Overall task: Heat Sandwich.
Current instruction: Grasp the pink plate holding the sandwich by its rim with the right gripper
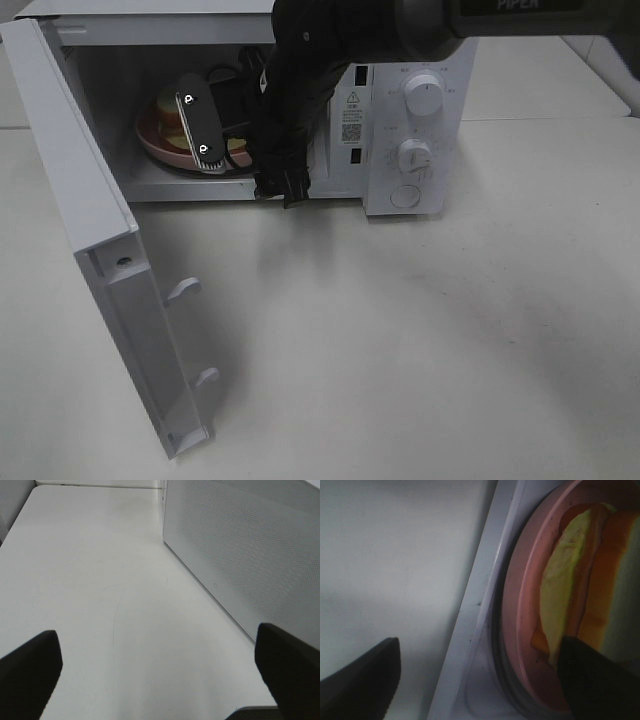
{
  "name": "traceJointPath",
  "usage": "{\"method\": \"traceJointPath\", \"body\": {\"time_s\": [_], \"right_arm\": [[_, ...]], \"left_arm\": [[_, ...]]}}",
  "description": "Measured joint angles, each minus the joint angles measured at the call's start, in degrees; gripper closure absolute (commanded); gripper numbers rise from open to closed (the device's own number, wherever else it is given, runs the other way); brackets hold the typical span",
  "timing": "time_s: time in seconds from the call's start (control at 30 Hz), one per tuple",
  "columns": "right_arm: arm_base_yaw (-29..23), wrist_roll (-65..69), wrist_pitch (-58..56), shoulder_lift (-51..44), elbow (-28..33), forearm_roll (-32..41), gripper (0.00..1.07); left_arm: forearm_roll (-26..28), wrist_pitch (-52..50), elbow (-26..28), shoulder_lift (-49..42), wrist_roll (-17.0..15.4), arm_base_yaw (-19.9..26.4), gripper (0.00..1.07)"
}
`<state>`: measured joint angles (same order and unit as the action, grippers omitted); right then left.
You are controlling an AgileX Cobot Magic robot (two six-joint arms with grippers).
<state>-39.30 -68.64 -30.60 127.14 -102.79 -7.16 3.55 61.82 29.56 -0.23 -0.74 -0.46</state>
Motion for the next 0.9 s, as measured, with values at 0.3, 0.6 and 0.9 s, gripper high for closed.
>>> {"method": "traceJointPath", "body": {"time_s": [0.3, 0.6, 0.9], "right_arm": [[0.0, 0.23, -2.46, 7.1, -9.28, 0.0, 0.27], [0.0, 0.57, -5.61, 11.34, -16.73, -0.06, 0.28], [0.0, 0.46, -6.36, 13.18, -19.37, 0.0, 0.28]], "left_arm": [[0.0, 0.0, 0.0, 0.0, 0.0, 0.0, 0.07], [0.0, 0.0, 0.0, 0.0, 0.0, 0.0, 0.07], [0.0, 0.0, 0.0, 0.0, 0.0, 0.0, 0.07]]}}
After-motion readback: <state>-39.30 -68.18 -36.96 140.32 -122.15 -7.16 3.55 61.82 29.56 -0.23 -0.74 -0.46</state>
